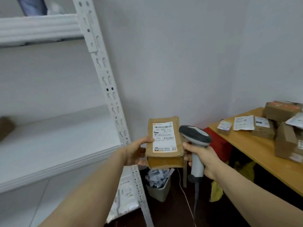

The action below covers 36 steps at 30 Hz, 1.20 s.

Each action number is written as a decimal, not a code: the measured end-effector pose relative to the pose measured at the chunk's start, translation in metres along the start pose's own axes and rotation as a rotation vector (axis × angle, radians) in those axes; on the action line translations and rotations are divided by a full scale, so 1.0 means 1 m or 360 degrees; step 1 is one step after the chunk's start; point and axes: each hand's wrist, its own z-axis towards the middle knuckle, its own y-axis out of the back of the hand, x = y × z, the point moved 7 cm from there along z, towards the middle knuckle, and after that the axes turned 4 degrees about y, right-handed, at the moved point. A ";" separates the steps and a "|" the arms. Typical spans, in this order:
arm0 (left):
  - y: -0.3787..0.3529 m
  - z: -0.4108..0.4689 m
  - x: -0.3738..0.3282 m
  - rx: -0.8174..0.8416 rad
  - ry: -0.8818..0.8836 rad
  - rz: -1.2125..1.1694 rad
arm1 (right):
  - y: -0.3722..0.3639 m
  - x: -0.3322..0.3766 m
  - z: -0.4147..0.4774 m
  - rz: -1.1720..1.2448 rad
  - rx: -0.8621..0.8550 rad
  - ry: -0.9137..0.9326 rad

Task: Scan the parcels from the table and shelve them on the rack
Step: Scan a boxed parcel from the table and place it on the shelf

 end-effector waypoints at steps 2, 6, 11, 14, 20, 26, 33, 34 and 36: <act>0.041 -0.024 0.010 -0.0086 -0.0031 -0.0055 | -0.045 -0.010 -0.006 0.0007 0.0073 -0.0006; 0.132 -0.082 0.039 -0.0186 -0.0074 -0.0154 | -0.145 -0.043 -0.021 0.0060 0.0208 -0.0062; 0.271 -0.168 0.096 -0.0371 -0.0111 -0.0218 | -0.309 -0.111 -0.051 0.0026 0.0451 -0.0194; 0.352 -0.216 0.129 -0.0487 -0.0126 -0.0253 | -0.406 -0.149 -0.070 -0.0011 0.0556 -0.0249; 0.474 -0.265 0.160 -0.0736 -0.0203 -0.0397 | -0.532 -0.188 -0.076 -0.0156 0.0601 -0.0237; 0.561 -0.259 0.153 -0.0959 -0.0268 -0.0572 | -0.624 -0.196 -0.045 -0.0227 0.0712 -0.0210; 0.650 -0.211 0.125 -0.1168 -0.0173 -0.0483 | -0.705 -0.225 0.024 -0.0308 0.0815 -0.0288; 0.662 -0.204 0.122 -0.1214 -0.0143 -0.0452 | -0.714 -0.230 0.032 -0.0288 0.0827 -0.0354; 0.683 -0.191 0.114 -0.1306 -0.0136 -0.0372 | -0.730 -0.240 0.048 -0.0234 0.0863 -0.0466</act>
